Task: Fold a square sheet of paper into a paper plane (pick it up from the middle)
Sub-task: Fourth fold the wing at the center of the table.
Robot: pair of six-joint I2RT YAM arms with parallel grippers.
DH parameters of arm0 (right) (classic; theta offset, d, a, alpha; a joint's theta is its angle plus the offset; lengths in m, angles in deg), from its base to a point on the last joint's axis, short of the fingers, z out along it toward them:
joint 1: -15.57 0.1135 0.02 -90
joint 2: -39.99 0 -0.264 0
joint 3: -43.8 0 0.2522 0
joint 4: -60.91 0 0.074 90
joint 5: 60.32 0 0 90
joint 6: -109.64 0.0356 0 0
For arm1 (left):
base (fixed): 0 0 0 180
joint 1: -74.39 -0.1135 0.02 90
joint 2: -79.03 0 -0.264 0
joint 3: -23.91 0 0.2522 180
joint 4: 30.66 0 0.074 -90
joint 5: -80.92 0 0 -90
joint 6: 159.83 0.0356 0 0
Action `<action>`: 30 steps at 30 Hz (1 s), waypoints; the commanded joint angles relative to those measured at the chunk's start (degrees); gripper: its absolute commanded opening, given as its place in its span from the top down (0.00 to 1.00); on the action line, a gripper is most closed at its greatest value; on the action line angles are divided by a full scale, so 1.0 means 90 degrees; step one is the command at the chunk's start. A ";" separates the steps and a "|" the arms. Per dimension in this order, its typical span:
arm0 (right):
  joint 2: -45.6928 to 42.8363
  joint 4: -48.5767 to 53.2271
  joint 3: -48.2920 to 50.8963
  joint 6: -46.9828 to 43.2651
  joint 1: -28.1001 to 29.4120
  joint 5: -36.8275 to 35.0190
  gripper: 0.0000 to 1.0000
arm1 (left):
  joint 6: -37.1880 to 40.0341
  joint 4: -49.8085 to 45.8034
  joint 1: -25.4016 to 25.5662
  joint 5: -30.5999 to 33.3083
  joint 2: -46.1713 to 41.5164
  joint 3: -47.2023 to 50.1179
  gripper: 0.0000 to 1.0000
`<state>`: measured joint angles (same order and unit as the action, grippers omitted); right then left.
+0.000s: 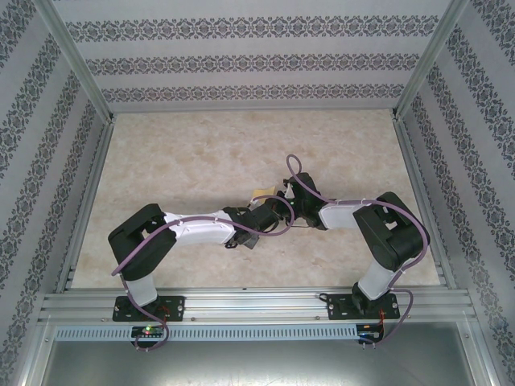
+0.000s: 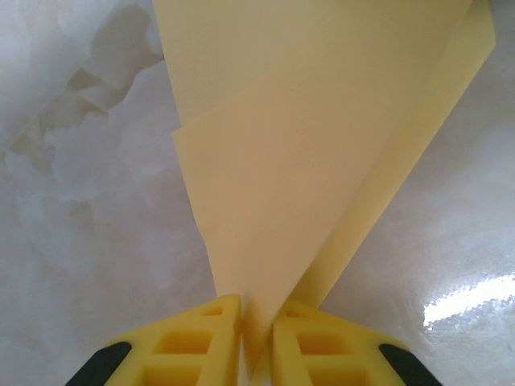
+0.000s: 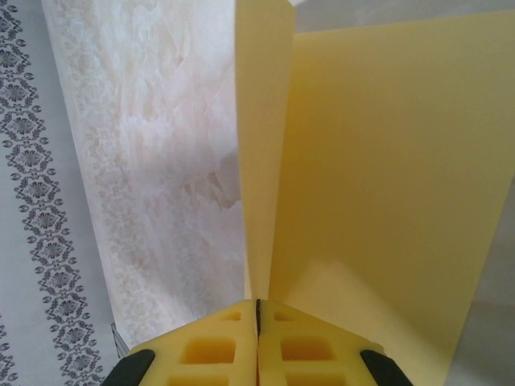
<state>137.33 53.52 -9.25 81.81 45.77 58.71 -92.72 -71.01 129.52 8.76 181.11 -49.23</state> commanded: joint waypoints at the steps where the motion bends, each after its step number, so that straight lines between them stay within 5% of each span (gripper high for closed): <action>1: 0.0121 0.0045 -0.0144 -0.0091 0.0004 0.0113 0.93 | -0.0014 0.0093 0.0085 0.0032 -0.0006 -0.0015 0.80; 6: 0.0159 0.0045 -0.0138 -0.0087 0.0011 0.0113 0.93 | -0.0016 0.0122 0.0085 0.0026 -0.0005 -0.0008 0.83; 12: 0.0086 0.0044 -0.0117 -0.0123 0.0004 0.0075 0.86 | -0.0053 0.0188 0.0042 -0.0185 -0.0015 0.0024 0.98; 19: -0.0818 0.0697 0.0140 -0.0528 -0.0184 -0.0107 0.60 | -0.0145 0.0874 -0.0613 -0.1644 -0.0531 0.0599 1.00; 27: -0.2046 0.1735 0.0361 -0.1298 -0.0260 -0.0466 0.52 | -0.0132 0.2059 -0.1713 -0.4289 -0.0786 0.1350 1.00; 30: -0.2041 0.1722 0.0327 -0.1379 -0.0166 -0.0359 0.55 | -0.0241 0.2219 -0.1960 -0.4682 -0.0752 0.1464 1.00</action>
<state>118.99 66.22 -7.05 72.28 43.84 56.05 -93.97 -54.90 113.57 -24.55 174.45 -37.53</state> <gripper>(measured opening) 0.454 0.068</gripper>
